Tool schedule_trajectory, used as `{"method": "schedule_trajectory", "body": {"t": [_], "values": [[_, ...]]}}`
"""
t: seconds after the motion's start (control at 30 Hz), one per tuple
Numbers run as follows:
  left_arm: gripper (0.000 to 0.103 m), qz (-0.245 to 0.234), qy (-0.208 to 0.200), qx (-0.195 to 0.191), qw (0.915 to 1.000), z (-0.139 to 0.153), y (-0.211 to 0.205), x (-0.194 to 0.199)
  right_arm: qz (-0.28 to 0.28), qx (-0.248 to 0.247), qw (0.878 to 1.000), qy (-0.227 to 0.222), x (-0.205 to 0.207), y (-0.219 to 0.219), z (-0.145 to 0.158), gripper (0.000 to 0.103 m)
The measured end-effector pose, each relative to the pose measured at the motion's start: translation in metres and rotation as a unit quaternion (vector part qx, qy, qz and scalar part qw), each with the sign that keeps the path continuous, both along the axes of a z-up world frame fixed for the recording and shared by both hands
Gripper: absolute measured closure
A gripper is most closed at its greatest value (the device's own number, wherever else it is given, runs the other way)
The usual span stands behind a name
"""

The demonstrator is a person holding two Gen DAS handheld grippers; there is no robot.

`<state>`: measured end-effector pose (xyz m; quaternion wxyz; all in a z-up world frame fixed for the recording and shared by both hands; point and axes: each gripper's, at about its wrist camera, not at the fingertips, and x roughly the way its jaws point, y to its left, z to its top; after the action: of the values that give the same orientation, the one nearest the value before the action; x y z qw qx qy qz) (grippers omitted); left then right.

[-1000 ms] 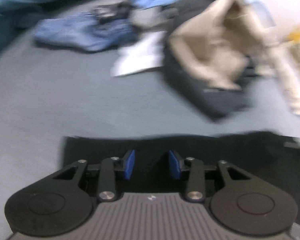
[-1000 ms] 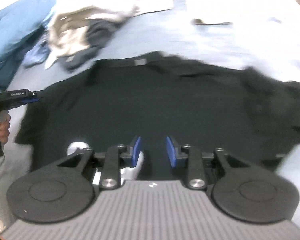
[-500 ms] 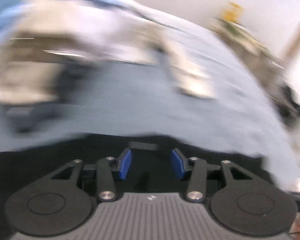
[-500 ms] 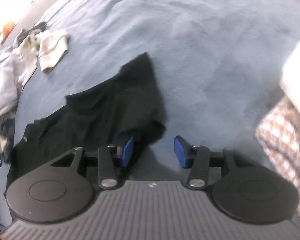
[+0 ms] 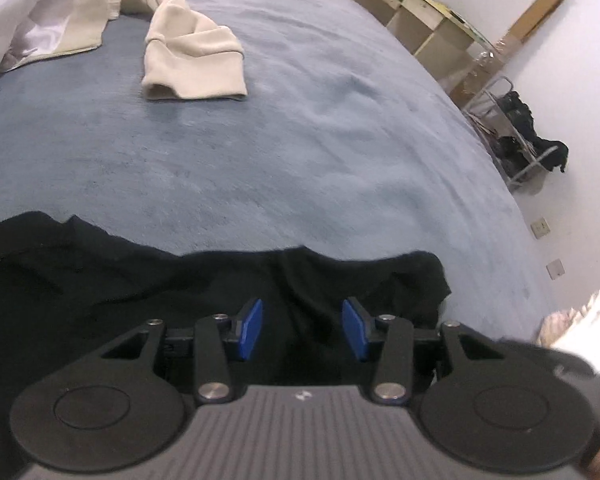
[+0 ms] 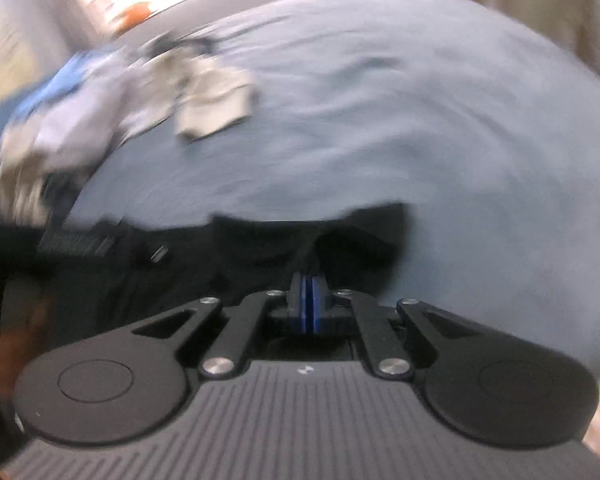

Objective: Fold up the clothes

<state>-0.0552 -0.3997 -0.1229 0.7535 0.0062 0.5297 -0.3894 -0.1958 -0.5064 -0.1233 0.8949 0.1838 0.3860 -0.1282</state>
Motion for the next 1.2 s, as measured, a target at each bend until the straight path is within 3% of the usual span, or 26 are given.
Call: {"method": "schedule_trajectory", "body": {"t": [0.1, 0.17, 0.33, 0.5, 0.7, 1.0, 1.07, 1.17, 1.2], "values": [[0.053, -0.012, -0.01, 0.012, 0.9998, 0.0, -0.013, -0.002, 0.037, -0.041, 0.998, 0.015, 0.008, 0.023, -0.006, 0.092], [0.053, -0.027, -0.02, 0.025, 0.9991, -0.004, -0.024, -0.006, 0.045, -0.066, 0.997, 0.012, -0.002, 0.035, 0.001, 0.074], [0.053, -0.031, -0.043, 0.053, 0.9972, -0.015, -0.037, -0.02, 0.01, -0.015, 1.0, -0.014, -0.05, 0.032, 0.02, 0.063], [0.053, -0.025, -0.044, 0.052, 0.9973, -0.02, -0.035, -0.021, -0.06, 0.06, 0.996, -0.018, -0.084, 0.004, 0.012, 0.063], [0.053, -0.026, -0.041, 0.053, 0.9975, -0.023, -0.036, -0.018, -0.136, 0.128, 0.982, -0.022, -0.092, -0.033, -0.023, 0.064], [0.052, -0.021, -0.036, 0.052, 0.9978, -0.024, -0.037, -0.017, -0.055, 0.103, 0.992, -0.036, -0.067, -0.031, -0.031, 0.067], [0.051, -0.019, -0.036, 0.05, 0.9979, -0.025, -0.037, -0.018, -0.048, 0.102, 0.993, -0.037, -0.063, -0.029, -0.033, 0.084], [0.05, -0.018, -0.039, 0.05, 0.9978, -0.025, -0.037, -0.02, -0.052, 0.106, 0.992, -0.045, -0.063, -0.029, -0.033, 0.099], [0.05, -0.019, -0.04, 0.05, 0.9978, -0.025, -0.037, -0.02, -0.055, 0.106, 0.992, -0.049, -0.065, -0.029, -0.032, 0.099]]}}
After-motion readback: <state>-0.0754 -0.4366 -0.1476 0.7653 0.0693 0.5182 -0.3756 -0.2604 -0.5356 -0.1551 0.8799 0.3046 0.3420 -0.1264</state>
